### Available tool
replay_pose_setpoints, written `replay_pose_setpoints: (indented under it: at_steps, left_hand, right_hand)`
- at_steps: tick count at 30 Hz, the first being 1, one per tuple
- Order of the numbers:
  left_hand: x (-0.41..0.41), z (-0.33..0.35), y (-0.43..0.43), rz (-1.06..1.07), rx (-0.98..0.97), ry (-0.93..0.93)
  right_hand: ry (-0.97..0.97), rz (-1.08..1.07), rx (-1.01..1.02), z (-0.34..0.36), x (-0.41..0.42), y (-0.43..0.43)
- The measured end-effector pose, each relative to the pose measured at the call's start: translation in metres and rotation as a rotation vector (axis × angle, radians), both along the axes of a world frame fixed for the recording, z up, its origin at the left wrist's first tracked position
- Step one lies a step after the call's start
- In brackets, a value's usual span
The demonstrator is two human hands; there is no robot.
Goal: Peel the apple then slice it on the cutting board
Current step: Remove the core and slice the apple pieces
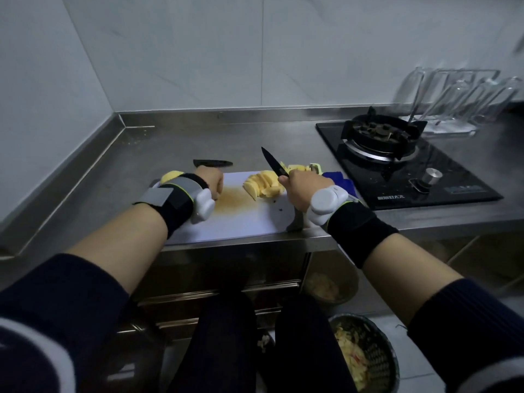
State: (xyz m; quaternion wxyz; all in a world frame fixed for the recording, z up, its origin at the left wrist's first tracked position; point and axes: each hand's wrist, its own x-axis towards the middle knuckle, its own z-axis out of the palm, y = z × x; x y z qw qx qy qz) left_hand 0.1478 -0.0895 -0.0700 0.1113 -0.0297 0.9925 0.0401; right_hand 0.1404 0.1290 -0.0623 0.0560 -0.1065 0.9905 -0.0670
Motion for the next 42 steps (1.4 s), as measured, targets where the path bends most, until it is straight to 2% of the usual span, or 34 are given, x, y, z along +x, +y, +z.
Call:
replay_pose_setpoints:
  at_steps: [4, 9, 11, 16, 20, 26, 28, 36, 39, 42]
  left_hand:
    - [0.001, -0.006, 0.017, 0.006, 0.066, 0.072]
    - [-0.001, -0.015, 0.045, -0.153, 0.209, 0.068]
    - [-0.002, -0.018, 0.049, -0.172, 0.317, 0.083]
    - [0.004, -0.016, 0.048, -0.031, 0.697, 0.162]
    - [0.007, -0.008, 0.044, -0.072, 0.614, 0.304]
    - [0.007, -0.008, 0.04, -0.097, 0.529, 0.308]
    - [0.008, -0.008, 0.031, -0.091, 0.493, 0.316]
    - [0.012, -0.012, -0.018, 0.014, 0.356, 0.249]
    - [0.015, -0.013, -0.026, 0.053, 0.284, 0.171]
    - [0.017, -0.014, -0.031, 0.085, 0.231, 0.083]
  right_hand:
    - [-0.011, 0.031, 0.02, -0.004, -0.003, 0.001]
    - [-0.042, 0.017, 0.073, -0.013, 0.007, 0.02]
    - [-0.053, 0.015, 0.086, -0.018, 0.015, 0.028]
    - [-0.087, 0.042, 0.17, -0.026, 0.041, 0.036]
    - [-0.056, -0.005, 0.189, -0.024, 0.053, 0.03]
    - [-0.016, -0.17, 0.356, -0.017, 0.056, 0.025]
    - [-0.007, -0.217, 0.345, -0.018, 0.054, 0.029]
    - [-0.046, -0.12, 0.296, -0.014, 0.057, 0.011]
    - [-0.079, -0.208, 0.393, -0.018, 0.049, 0.01]
    - [-0.036, -0.242, 0.375, -0.016, 0.044, 0.019]
